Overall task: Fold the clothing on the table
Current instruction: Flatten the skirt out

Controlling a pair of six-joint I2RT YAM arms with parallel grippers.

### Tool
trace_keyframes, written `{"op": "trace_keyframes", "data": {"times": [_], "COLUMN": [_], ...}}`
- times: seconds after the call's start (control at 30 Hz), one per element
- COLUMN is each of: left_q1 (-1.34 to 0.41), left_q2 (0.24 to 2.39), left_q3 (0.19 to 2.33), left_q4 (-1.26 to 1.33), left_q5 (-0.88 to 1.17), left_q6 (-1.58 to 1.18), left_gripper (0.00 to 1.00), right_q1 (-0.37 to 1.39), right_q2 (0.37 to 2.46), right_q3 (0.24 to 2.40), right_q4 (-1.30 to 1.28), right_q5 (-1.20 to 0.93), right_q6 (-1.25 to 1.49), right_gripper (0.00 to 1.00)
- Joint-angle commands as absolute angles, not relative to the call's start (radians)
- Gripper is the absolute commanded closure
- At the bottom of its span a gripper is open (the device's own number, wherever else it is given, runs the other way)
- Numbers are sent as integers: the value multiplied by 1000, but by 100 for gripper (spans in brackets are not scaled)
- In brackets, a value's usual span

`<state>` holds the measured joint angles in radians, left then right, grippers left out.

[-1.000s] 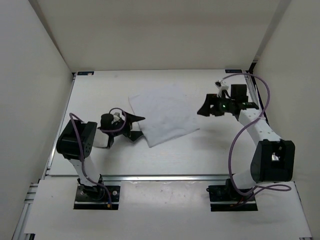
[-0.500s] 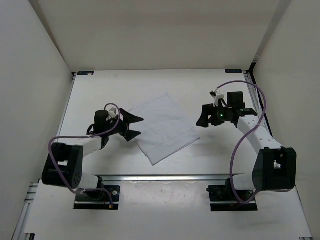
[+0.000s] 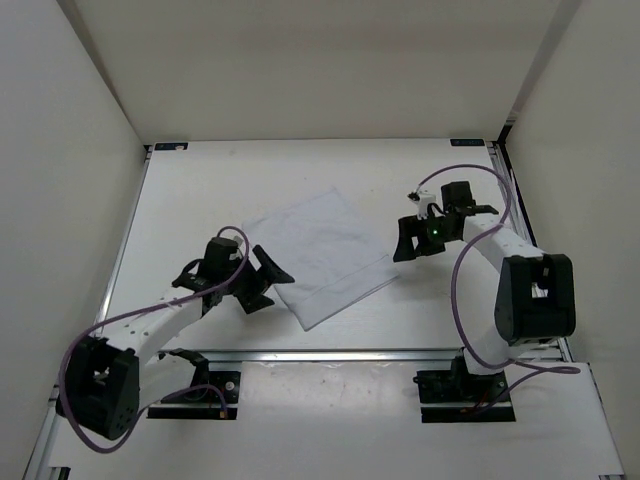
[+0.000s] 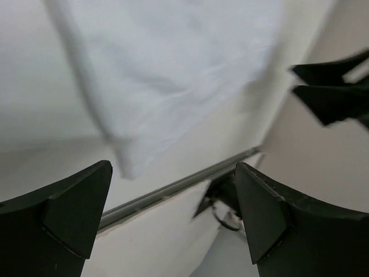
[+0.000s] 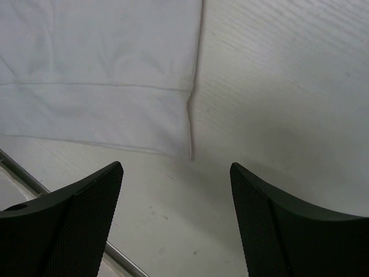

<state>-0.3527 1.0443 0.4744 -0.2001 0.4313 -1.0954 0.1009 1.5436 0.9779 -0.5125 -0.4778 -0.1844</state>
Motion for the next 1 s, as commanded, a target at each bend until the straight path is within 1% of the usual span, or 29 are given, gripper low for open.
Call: {"op": "trace_keyframes", "data": {"times": [0.0, 0.1, 0.2, 0.27, 0.37, 0.4, 0.47, 0.53, 0.57, 0.6, 0.67, 0.8, 0.83, 0.87, 0.9, 0.93, 0.97], "left_q1": [-409, -436, -437, -460, -471, -471, -480, -492, -491, -485, -470, -442, -428, -417, -393, -352, -319], "left_q2": [1109, 1131, 1141, 1158, 1209, 1215, 1279, 1330, 1371, 1405, 1448, 1537, 1545, 1555, 1558, 1557, 1552], "left_q3": [564, 561, 541, 541, 543, 548, 561, 587, 604, 620, 649, 735, 758, 762, 770, 761, 765], "left_q4": [-467, -466, -457, -427, -372, -358, -310, -287, -269, -264, -245, -274, -285, -290, -298, -301, -301], "left_q5": [289, 232, 197, 180, 178, 184, 199, 216, 228, 239, 256, 265, 264, 265, 279, 270, 278], "left_q6": [-999, -1025, -1074, -1091, -1111, -1121, -1131, -1123, -1123, -1114, -1095, -1032, -1011, -1002, -990, -980, -971], "left_gripper": [1, 1, 1, 1, 5, 8, 10, 20, 27, 31, 44, 57, 65, 75, 95, 100, 100], "right_q1": [92, 81, 92, 69, 34, 31, 28, 28, 23, 15, 6, 8, 5, 2, -20, -23, -29], "right_q2": [1600, 1664, 1671, 1678, 1674, 1674, 1674, 1681, 1684, 1678, 1677, 1667, 1666, 1661, 1658, 1660, 1649], "right_q3": [1093, 1167, 1187, 1178, 1151, 1149, 1141, 1144, 1137, 1143, 1146, 1152, 1146, 1141, 1141, 1140, 1137], "right_q4": [-563, -595, -578, -565, -552, -548, -549, -554, -545, -538, -526, -540, -532, -534, -529, -532, -535], "right_q5": [-514, -548, -529, -543, -558, -558, -557, -564, -566, -569, -575, -592, -594, -595, -588, -595, -586], "right_q6": [-212, -216, -213, -178, -144, -135, -155, -167, -167, -157, -141, -144, -146, -146, -146, -146, -140], "right_gripper": [20, 25, 24, 24, 25, 25, 25, 25, 25, 25, 25, 25, 25, 25, 25, 25, 25]}}
